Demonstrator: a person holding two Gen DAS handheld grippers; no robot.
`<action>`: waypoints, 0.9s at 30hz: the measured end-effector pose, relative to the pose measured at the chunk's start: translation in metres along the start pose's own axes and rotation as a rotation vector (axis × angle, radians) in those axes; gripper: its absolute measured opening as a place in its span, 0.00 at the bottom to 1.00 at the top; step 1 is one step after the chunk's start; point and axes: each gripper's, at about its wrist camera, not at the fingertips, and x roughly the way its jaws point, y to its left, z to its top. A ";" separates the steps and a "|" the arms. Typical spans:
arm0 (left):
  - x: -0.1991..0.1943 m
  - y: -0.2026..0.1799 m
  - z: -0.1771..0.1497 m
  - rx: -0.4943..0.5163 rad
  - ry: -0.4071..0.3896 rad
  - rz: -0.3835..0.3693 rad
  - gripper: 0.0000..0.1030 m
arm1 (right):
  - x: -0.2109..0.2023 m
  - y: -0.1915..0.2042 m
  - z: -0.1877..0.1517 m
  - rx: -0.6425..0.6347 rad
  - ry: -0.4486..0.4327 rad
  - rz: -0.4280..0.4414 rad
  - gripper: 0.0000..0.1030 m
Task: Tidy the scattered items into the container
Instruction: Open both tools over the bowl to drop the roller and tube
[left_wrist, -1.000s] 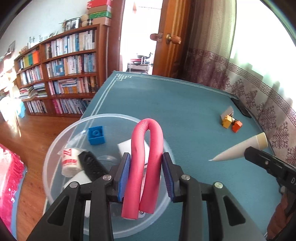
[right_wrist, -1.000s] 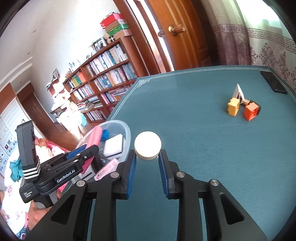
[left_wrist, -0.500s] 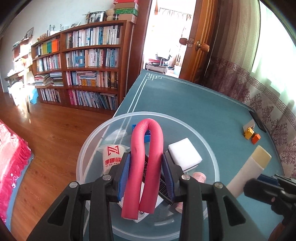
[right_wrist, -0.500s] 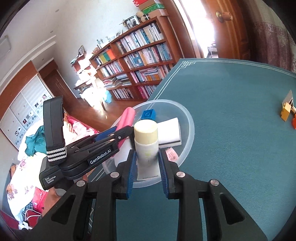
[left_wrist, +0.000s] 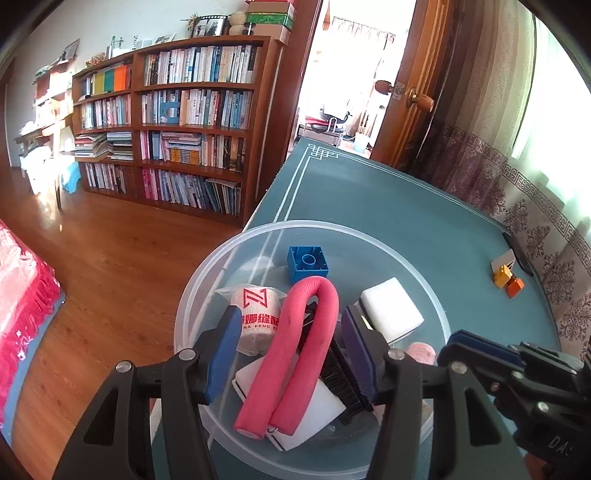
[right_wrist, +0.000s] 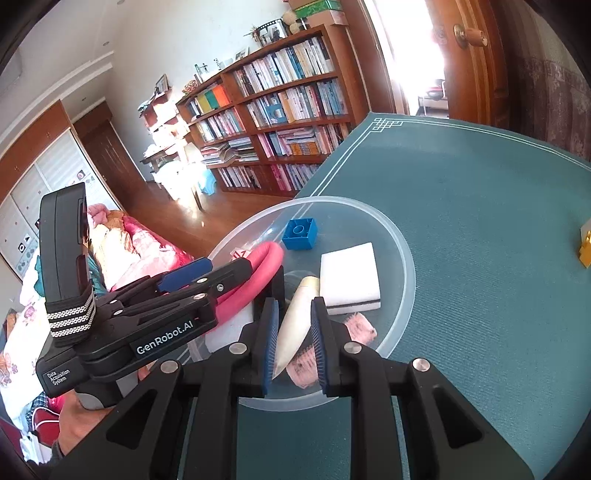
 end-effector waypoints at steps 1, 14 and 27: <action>0.000 0.002 0.000 -0.002 0.002 0.001 0.59 | 0.000 -0.003 -0.001 0.005 0.000 -0.006 0.20; 0.000 -0.013 -0.003 0.034 0.008 0.026 0.80 | -0.015 -0.055 -0.018 0.155 0.011 -0.082 0.37; 0.007 -0.062 -0.001 0.111 0.045 -0.003 0.81 | -0.060 -0.142 -0.043 0.331 -0.061 -0.236 0.45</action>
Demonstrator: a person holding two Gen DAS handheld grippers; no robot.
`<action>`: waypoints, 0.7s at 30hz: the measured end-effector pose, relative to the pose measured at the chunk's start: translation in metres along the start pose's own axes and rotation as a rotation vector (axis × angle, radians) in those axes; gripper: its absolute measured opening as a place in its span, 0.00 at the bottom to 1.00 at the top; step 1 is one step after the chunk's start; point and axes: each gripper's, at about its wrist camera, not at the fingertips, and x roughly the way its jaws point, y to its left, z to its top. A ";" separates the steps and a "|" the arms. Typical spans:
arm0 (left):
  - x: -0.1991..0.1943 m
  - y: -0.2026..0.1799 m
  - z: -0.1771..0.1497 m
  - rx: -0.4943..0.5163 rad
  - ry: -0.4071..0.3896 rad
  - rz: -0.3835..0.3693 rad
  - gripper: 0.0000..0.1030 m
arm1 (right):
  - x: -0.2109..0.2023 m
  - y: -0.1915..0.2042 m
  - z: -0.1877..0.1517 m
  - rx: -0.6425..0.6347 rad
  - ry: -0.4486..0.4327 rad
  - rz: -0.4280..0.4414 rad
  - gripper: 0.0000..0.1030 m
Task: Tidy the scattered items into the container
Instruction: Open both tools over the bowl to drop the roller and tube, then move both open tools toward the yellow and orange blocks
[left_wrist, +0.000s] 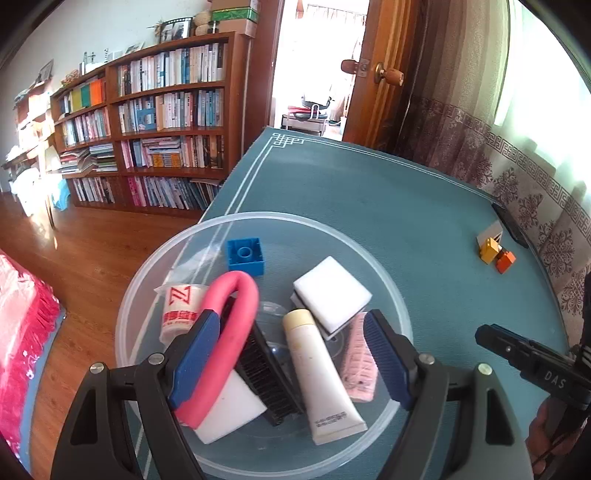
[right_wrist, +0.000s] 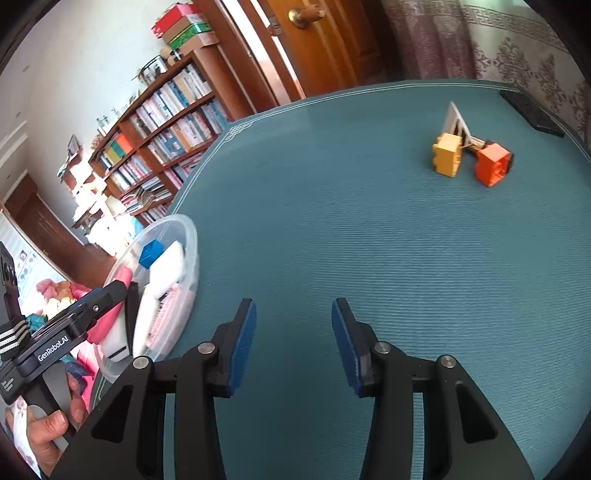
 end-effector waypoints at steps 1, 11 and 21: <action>0.001 -0.006 0.001 0.011 0.002 -0.004 0.81 | -0.002 -0.008 0.002 0.014 -0.009 -0.011 0.45; 0.013 -0.069 0.010 0.113 0.028 -0.061 0.81 | -0.021 -0.094 0.026 0.128 -0.083 -0.136 0.45; 0.035 -0.126 0.021 0.195 0.061 -0.117 0.81 | -0.017 -0.146 0.057 0.158 -0.095 -0.174 0.45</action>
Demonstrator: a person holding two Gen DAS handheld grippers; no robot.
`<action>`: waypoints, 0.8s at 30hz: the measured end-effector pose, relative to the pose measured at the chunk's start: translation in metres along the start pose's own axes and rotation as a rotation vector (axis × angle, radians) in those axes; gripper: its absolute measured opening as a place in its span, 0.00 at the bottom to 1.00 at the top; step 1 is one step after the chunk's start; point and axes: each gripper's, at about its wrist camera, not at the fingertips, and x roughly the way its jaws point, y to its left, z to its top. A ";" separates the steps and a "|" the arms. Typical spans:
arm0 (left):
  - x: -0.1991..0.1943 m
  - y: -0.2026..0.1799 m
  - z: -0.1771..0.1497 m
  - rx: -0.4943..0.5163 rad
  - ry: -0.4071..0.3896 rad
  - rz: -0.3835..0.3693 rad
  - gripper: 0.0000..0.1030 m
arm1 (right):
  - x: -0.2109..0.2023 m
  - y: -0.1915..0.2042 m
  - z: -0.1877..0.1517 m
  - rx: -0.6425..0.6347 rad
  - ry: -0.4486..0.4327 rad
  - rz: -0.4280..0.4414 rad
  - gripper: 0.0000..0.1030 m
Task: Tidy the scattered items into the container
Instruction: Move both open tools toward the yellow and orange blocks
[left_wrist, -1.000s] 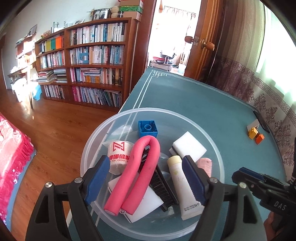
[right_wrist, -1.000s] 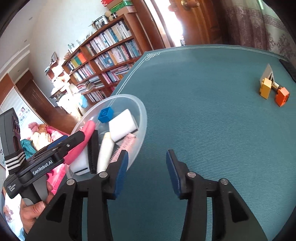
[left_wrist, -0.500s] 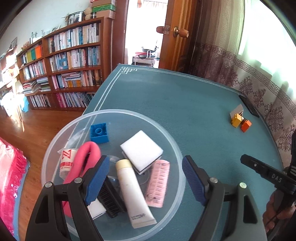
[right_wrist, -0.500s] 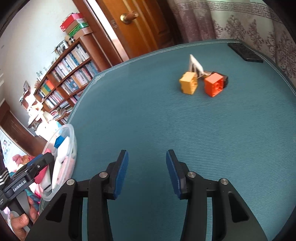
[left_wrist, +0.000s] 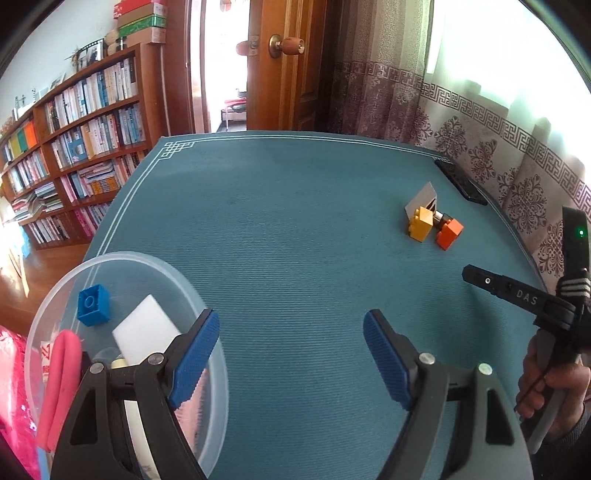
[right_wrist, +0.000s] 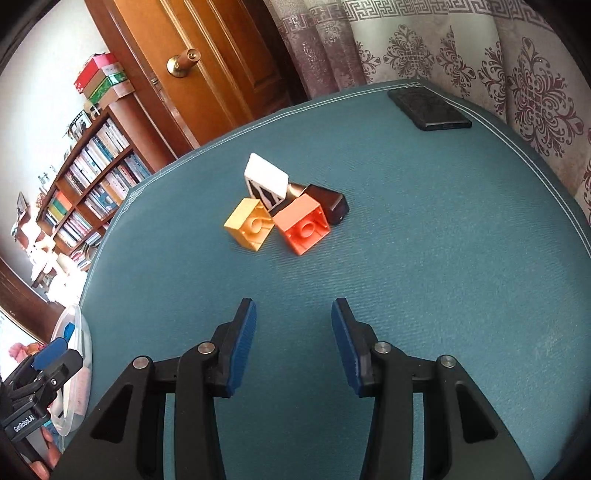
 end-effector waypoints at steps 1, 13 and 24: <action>0.003 -0.004 0.002 0.003 0.005 -0.007 0.81 | 0.002 -0.002 0.003 -0.002 -0.001 -0.002 0.45; 0.050 -0.054 0.026 0.048 0.048 -0.072 0.81 | 0.014 -0.017 0.025 -0.018 -0.010 0.029 0.45; 0.078 -0.075 0.042 0.067 0.073 -0.085 0.81 | 0.043 -0.004 0.045 -0.075 0.000 0.058 0.45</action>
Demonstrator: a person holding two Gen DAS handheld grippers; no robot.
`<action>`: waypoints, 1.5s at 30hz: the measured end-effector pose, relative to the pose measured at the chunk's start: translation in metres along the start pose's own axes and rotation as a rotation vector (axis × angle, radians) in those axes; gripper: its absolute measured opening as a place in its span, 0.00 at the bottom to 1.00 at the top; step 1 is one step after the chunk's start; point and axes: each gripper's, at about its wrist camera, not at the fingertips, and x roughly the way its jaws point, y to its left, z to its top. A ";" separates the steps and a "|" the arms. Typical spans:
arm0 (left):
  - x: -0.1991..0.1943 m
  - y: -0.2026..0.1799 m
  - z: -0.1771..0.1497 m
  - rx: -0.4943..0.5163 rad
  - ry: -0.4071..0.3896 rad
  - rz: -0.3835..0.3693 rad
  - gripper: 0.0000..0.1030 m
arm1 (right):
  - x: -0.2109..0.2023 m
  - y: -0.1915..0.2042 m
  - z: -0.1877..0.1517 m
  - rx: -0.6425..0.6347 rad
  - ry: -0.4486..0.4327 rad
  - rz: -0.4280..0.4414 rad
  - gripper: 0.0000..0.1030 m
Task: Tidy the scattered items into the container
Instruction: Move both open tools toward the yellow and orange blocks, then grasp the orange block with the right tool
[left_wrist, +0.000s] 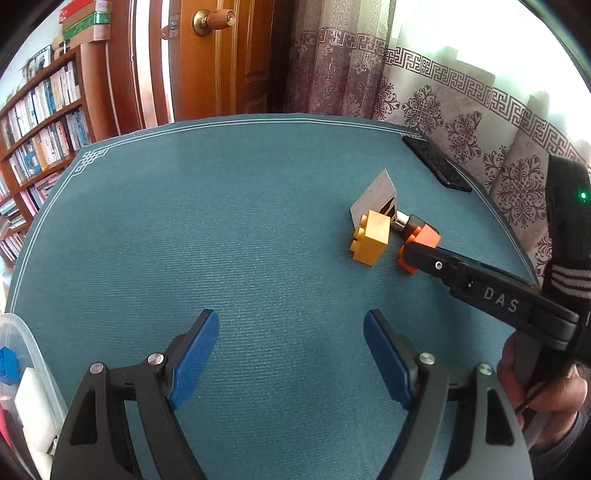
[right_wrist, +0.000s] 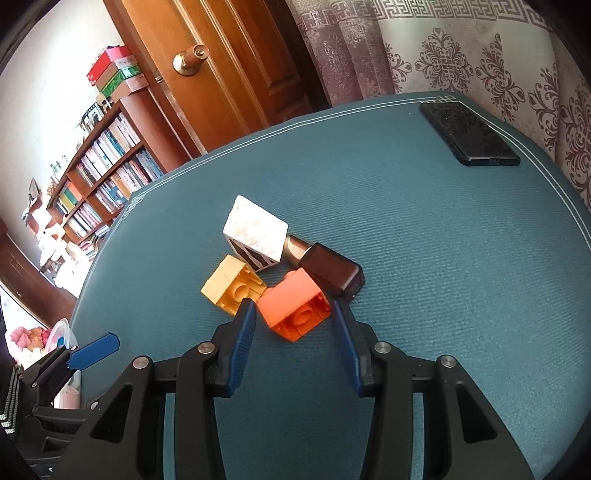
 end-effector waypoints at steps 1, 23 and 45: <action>0.002 0.001 0.001 -0.002 0.003 0.002 0.81 | 0.003 0.001 0.001 -0.005 -0.003 -0.002 0.45; 0.028 -0.011 0.010 0.017 0.024 -0.005 0.81 | 0.016 -0.011 0.025 -0.036 -0.060 -0.099 0.37; 0.065 -0.044 0.042 0.071 -0.040 -0.016 0.73 | 0.001 -0.027 0.016 -0.014 -0.074 -0.120 0.33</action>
